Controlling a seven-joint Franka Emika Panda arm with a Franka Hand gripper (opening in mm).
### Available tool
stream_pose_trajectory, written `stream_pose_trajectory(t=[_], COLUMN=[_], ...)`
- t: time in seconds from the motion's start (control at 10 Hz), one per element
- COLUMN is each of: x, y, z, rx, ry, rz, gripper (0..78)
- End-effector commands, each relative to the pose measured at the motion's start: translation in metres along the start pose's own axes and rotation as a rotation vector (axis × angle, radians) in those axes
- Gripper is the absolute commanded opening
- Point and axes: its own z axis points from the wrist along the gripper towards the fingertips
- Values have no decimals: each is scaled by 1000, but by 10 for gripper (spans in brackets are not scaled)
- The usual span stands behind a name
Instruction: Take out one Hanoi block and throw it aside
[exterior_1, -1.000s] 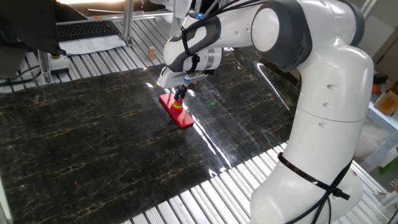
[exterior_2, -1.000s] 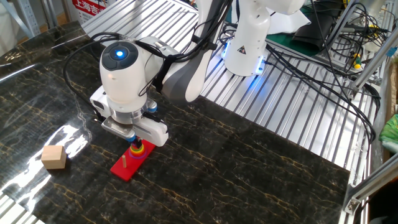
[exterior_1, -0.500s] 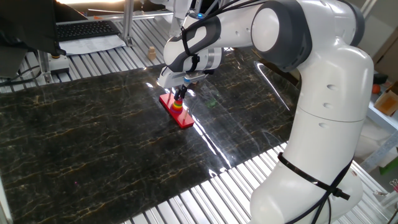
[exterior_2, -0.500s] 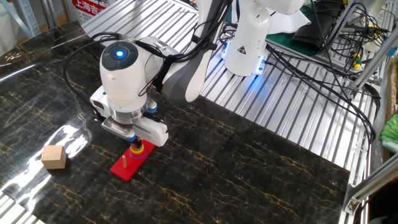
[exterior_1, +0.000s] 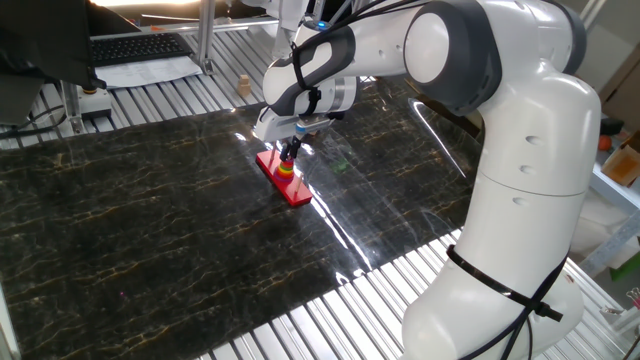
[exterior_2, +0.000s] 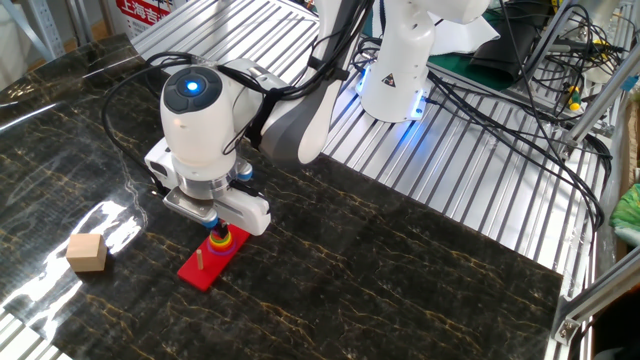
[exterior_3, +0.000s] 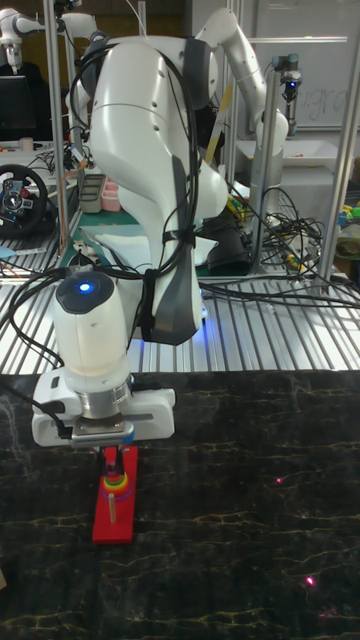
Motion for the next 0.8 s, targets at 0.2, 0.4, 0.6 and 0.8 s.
stream_pose_trajectory(t=[0.2,0.4,0.6,0.8], x=[10,10,10,10], y=[-7,-7,-7,-7], z=[-45,-45,-45,-46], rx=[-20,-20,-20,-21], ry=[2,1,1,1], rz=[-15,-21,-24,-26], gripper=[11,11,11,11])
